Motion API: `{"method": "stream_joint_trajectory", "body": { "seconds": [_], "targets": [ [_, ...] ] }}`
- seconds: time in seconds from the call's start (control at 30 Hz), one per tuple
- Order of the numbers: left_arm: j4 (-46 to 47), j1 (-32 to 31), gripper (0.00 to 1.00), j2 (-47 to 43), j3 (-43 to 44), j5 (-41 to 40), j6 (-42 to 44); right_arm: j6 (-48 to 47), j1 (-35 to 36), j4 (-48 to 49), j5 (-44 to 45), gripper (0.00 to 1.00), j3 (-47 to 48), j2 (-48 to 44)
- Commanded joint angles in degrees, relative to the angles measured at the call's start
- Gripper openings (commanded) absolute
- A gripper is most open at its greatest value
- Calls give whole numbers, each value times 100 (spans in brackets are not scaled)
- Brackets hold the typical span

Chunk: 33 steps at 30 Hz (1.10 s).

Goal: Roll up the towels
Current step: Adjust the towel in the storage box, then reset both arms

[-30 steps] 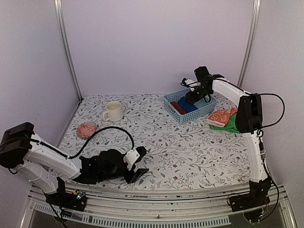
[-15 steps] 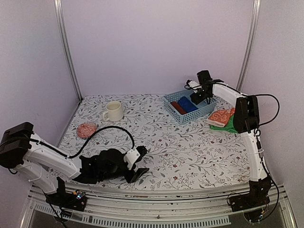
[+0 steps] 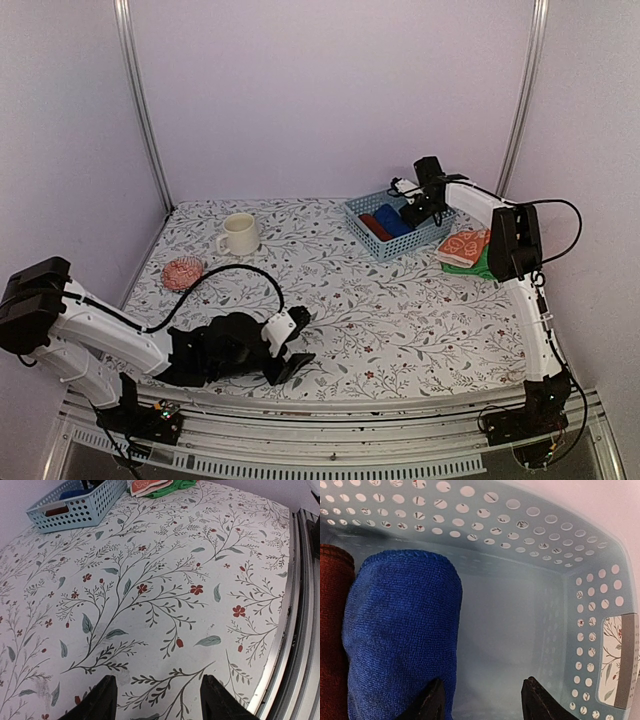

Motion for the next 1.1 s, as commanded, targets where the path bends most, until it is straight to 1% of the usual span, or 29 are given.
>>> {"method": "stream_joint_trajectory", "body": {
  "seconds": [0.0,0.17,0.4,0.53,0.63,0.77,0.9,0.97,1.07],
  "targets": [
    [40,-45,58,111,157,28,-11,7,119,-231,-460,55,-96,-123],
    [66,-53,58,133,162,35,-18,20,219,-320,-522,55,-122,-160],
    [37,-62,58,137,149,22,-55,89,216,-251,-22,56,-127,-154],
    [-77,-56,59,89,170,-102,-163,184,108,-284,-16,57,-154,-269],
    [-293,-45,61,47,274,-271,-276,237,20,-267,-195,58,-296,-607],
    [-657,17,66,-40,485,-546,-351,244,-14,-265,-407,59,-531,-1111],
    [-1447,251,68,-240,1104,-802,-368,282,-35,-518,-635,61,-655,-1694],
    [-1925,392,69,-347,1478,-1025,-333,366,-90,-535,-883,63,-954,-2124],
    [-2602,780,72,-504,2028,-1222,-355,545,-247,-252,-1586,64,-1845,-3067]
  ]
}}
